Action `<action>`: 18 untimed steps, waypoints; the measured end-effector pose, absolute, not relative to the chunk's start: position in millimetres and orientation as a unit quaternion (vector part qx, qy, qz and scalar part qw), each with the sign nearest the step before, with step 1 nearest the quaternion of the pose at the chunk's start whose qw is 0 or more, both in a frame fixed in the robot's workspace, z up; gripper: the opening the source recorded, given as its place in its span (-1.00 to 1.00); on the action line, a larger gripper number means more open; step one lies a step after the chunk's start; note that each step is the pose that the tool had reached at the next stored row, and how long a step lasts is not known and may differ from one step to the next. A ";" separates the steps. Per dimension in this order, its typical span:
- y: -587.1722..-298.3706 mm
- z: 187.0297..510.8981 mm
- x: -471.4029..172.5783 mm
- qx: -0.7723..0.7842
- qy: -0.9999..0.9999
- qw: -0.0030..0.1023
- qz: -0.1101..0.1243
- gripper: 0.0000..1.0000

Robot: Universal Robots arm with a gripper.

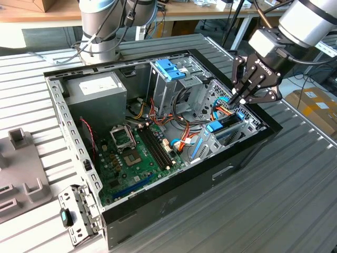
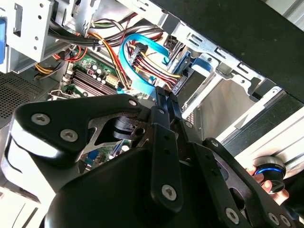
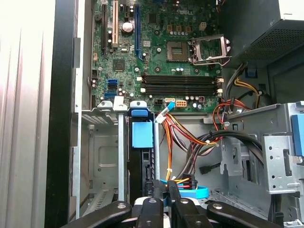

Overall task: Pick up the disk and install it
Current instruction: 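Insert the first disk wire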

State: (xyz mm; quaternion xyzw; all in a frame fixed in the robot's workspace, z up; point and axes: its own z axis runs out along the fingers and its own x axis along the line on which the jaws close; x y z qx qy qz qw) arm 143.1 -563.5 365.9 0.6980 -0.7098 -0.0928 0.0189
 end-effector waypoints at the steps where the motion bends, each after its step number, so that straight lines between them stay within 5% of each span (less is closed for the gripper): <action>1: -563.6 365.9 142.8 0.698 -0.710 0.019 -0.093 -0.68; 18: -564.5 365.9 135.7 0.698 -0.710 0.019 -0.093 -0.68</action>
